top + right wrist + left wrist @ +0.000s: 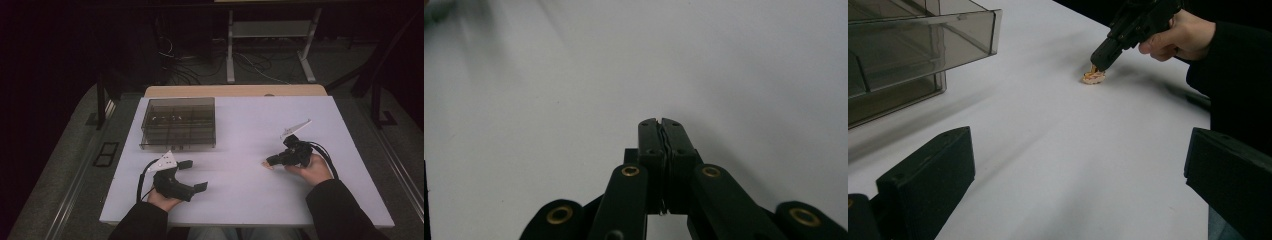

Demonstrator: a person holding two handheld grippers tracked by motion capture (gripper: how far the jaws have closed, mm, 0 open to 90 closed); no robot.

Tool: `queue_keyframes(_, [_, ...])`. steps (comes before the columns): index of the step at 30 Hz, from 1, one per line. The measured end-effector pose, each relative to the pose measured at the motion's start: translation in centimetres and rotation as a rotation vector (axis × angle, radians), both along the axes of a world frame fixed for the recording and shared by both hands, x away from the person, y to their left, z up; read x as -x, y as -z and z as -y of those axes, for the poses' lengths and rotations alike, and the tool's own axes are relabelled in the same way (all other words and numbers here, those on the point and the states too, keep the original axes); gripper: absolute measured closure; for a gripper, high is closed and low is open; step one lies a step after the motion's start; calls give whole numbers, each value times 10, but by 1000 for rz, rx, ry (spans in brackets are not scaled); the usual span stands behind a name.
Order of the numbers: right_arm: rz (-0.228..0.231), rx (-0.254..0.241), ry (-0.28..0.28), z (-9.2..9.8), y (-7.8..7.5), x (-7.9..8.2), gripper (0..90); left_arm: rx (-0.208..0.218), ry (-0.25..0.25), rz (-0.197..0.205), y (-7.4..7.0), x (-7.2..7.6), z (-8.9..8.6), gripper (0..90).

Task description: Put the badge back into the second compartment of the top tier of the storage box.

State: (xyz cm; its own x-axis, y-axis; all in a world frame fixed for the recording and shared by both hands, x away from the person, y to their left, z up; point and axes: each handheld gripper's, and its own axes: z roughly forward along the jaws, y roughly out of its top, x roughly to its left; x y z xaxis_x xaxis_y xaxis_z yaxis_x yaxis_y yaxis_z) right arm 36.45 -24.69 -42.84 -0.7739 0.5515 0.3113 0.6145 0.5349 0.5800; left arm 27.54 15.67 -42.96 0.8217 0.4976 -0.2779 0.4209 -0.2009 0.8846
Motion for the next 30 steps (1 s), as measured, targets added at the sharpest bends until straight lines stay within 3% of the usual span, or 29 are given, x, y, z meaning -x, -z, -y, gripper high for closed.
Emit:
queue_keyframes(14, [-6,16,-5,0,-2,-1,871,0,-1,-2,0,0,0,0])
queue_keyframes(30, [4,-8,-22,-2,-14,-1,871,-2,2,-4,0,0,0,0])
